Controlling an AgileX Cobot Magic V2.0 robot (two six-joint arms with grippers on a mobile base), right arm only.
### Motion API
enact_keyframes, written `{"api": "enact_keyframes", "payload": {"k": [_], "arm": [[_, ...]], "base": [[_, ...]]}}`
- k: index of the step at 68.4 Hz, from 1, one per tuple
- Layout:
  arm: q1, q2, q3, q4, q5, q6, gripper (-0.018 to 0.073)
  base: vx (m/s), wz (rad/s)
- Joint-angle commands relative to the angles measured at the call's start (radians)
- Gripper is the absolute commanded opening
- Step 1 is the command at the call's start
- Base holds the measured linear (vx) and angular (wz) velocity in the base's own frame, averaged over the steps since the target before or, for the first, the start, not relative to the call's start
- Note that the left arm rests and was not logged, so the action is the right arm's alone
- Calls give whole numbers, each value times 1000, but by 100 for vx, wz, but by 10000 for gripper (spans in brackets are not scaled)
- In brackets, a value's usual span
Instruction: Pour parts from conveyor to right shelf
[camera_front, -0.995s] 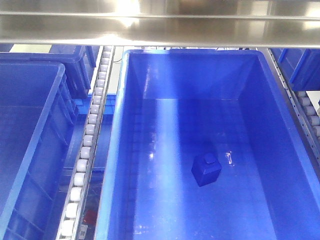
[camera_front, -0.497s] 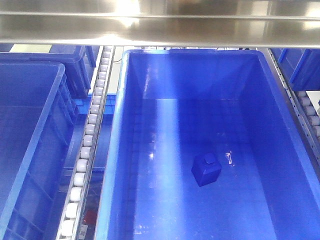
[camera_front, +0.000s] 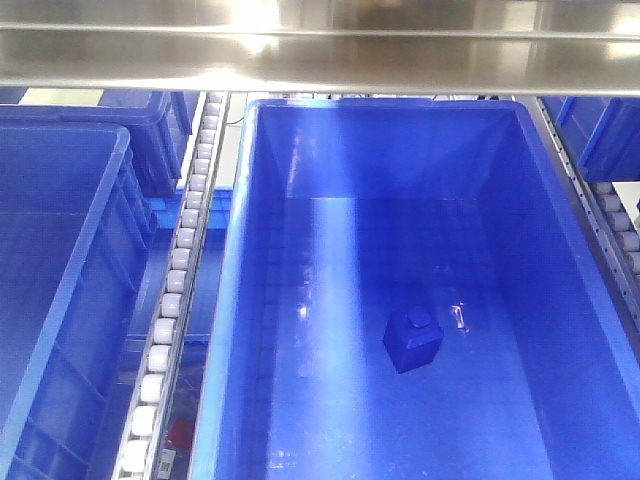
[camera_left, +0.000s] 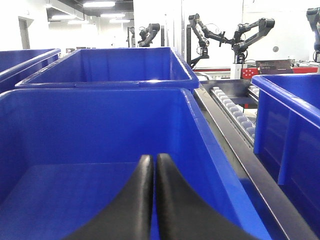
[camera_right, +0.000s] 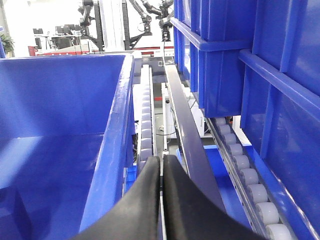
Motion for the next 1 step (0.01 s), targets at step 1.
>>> {"api": "enact_keyframes", "payload": {"k": [1], "arm": [[-6,-11,4,-2,-80,-10,-9]], "base": [[0,0]]}}
